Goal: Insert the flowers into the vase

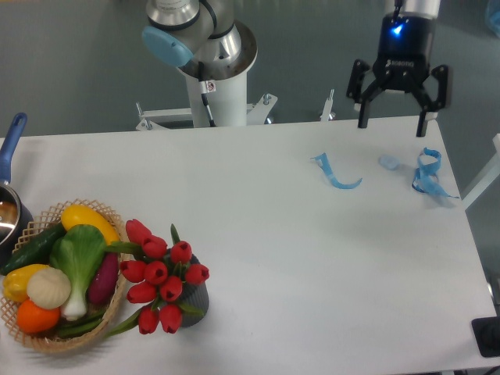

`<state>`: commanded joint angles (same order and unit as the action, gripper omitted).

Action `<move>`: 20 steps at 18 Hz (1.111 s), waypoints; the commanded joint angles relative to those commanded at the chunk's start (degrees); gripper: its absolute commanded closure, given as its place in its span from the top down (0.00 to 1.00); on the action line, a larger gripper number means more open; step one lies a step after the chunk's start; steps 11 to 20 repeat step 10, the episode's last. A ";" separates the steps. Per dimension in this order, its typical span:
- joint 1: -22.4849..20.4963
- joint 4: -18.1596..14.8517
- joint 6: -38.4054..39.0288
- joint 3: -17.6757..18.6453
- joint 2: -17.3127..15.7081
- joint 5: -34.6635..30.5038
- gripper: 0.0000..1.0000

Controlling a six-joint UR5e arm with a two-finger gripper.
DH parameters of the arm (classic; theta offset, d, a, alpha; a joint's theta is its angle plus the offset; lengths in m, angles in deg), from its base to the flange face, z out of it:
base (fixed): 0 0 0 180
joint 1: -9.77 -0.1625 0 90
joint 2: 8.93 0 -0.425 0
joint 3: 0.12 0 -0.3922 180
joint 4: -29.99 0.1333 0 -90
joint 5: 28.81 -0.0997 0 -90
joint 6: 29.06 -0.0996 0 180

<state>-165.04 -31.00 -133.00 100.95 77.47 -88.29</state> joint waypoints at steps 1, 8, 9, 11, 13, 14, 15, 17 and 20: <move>-0.18 -0.97 -3.34 -0.09 -0.35 -2.37 1.00; -0.88 -5.02 -16.46 -0.62 -1.76 -11.10 1.00; -1.06 -5.11 -16.56 -0.53 -1.76 -11.10 1.00; -1.06 -5.19 -16.56 -0.44 -1.76 -11.01 1.00; -1.06 -5.19 -16.56 -0.44 -1.76 -11.01 1.00; -1.06 -5.19 -16.56 -0.44 -1.76 -11.01 1.00; -1.06 -5.19 -16.56 -0.44 -1.76 -11.01 1.00; -1.06 -5.19 -16.56 -0.44 -1.76 -11.01 1.00; -1.06 -5.19 -16.56 -0.44 -1.76 -11.01 1.00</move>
